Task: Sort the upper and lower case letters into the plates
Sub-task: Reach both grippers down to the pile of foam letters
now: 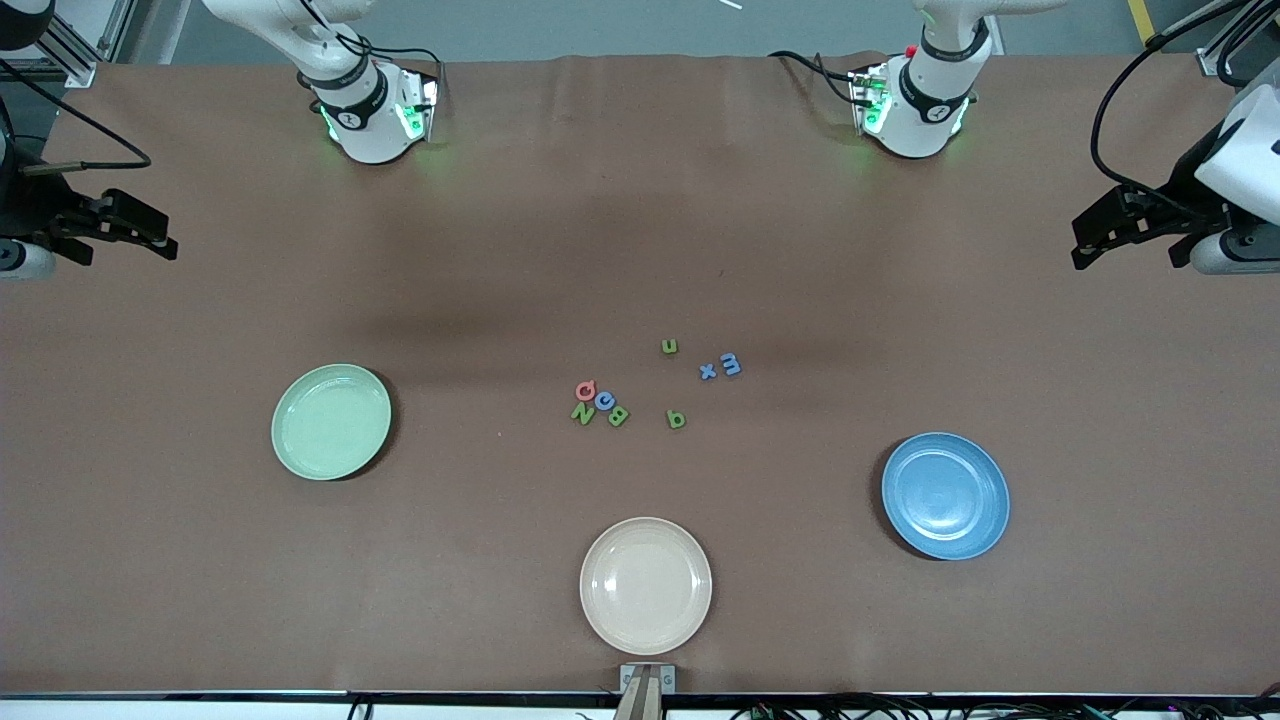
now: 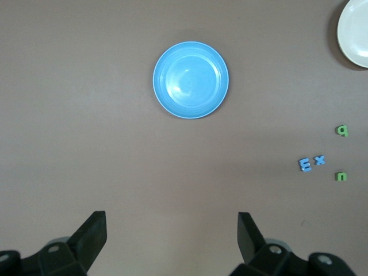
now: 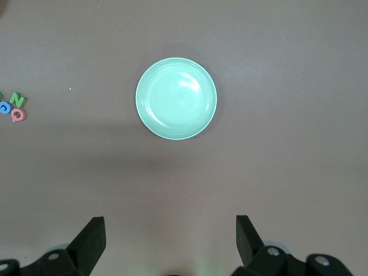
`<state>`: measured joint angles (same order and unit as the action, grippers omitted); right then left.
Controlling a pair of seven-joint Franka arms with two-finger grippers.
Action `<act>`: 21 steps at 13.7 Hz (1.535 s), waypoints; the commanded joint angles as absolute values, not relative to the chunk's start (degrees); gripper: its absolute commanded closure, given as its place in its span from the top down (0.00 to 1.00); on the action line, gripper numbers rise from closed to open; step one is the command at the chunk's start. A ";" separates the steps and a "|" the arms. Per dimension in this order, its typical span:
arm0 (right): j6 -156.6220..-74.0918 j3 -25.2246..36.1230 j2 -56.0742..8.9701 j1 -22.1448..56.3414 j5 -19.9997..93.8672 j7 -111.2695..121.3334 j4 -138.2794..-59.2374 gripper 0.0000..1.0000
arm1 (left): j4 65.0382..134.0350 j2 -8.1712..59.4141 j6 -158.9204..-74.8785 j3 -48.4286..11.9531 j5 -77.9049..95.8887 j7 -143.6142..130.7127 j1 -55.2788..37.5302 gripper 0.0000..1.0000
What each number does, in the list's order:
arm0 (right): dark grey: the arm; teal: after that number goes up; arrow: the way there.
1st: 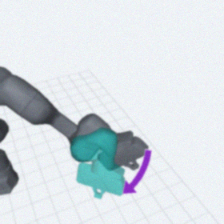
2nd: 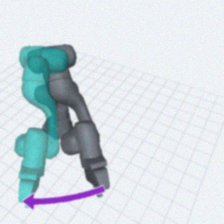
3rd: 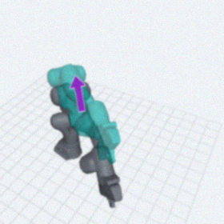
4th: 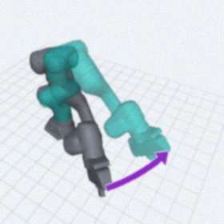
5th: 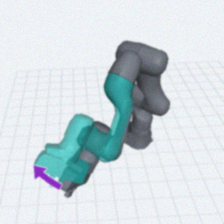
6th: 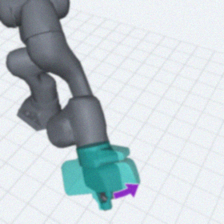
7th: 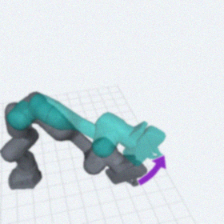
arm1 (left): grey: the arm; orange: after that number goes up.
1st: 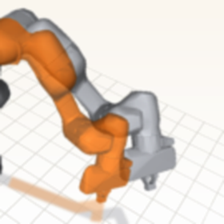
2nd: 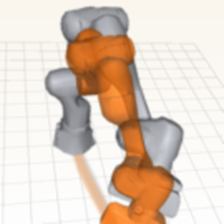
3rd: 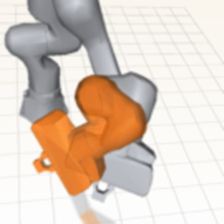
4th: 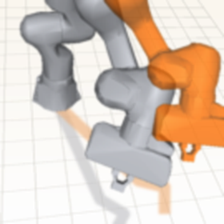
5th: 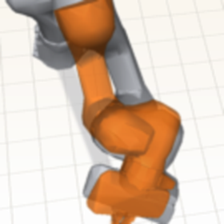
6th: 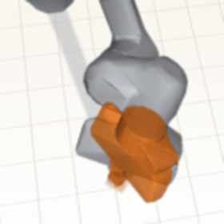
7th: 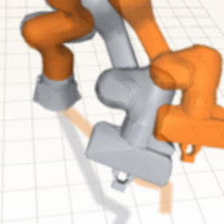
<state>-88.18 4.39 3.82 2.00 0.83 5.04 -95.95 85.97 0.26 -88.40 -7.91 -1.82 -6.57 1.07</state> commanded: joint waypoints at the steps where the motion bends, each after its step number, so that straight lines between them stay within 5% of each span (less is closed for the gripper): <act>1: -88.59 4.83 5.19 2.81 1.14 4.04 -97.38 1.00 | 86.05 -0.35 -87.28 -8.09 -3.16 -6.15 1.05 1.00; 5: -88.59 4.83 5.19 2.90 1.14 4.04 -97.38 1.00 | 86.39 2.71 -87.19 -11.15 -9.38 -12.44 -2.88 1.00; 10: -88.15 4.83 4.14 2.90 0.97 4.13 -95.89 1.00 | 87.19 15.70 -92.53 -15.20 -8.35 -31.76 -12.80 1.00; 16: -95.00 4.92 -8.95 1.93 1.13 5.01 -93.25 1.00 | 101.48 21.09 -117.46 -15.38 -6.16 -52.61 -19.33 1.00; 21: -100.88 4.83 -14.40 10.61 3.25 -12.01 -94.48 1.00 | 113.19 25.74 -138.92 -15.38 -5.63 -65.10 -21.52 0.92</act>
